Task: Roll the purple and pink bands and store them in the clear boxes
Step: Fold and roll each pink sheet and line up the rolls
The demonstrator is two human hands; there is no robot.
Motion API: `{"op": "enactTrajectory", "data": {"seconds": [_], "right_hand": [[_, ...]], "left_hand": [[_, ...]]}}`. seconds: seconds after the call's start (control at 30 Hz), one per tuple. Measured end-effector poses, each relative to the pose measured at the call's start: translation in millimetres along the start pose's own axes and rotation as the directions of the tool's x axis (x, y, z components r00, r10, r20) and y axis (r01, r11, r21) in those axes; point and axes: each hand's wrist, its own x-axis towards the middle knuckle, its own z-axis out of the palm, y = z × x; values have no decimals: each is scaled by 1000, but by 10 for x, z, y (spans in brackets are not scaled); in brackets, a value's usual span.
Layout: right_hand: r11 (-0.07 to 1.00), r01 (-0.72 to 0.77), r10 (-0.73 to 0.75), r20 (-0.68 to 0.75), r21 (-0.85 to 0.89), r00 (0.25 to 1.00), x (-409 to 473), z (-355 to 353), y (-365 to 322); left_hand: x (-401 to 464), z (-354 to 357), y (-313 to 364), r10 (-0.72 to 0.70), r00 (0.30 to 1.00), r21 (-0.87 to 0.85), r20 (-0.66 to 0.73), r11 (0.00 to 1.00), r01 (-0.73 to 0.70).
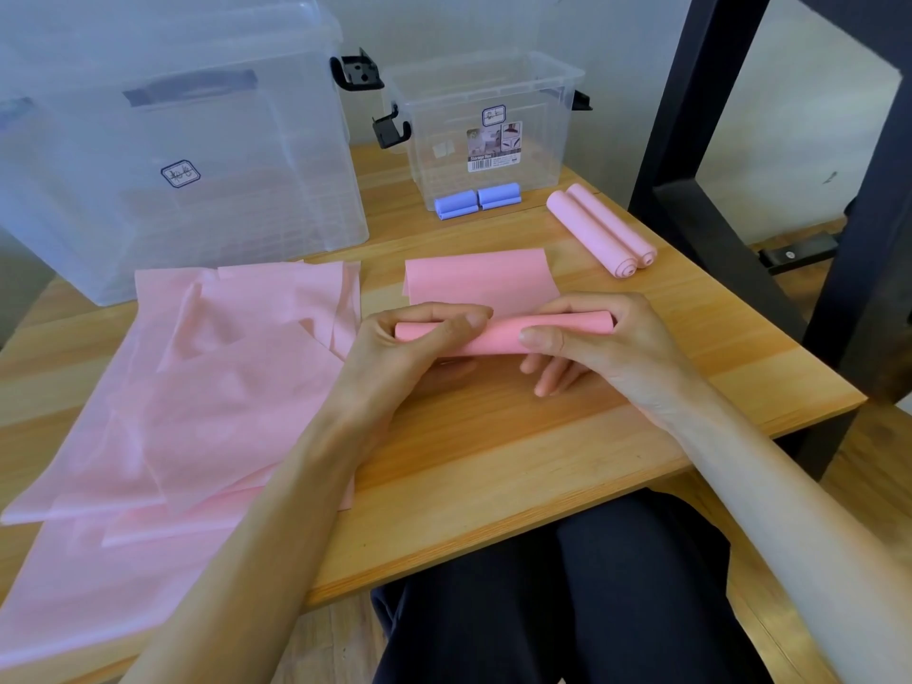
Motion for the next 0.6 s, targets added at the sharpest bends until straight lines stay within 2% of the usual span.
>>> {"op": "enactTrajectory", "data": {"seconds": [0.1,0.37,0.6], "right_hand": [[1000,-9,9,5,-2,1000,0,1,-3],[1000,22,-22,9,-13,1000,4,17,0],[1000,-15,15,-28,-2,999,6,0,-3]], "left_hand": [[-3,-7,-9,15,1000,21,-6,1000,-15],[16,-22,-7,-49,998,32,-30,998,50],[0,-29,-10,110,994,215,-9,971,-105]]}}
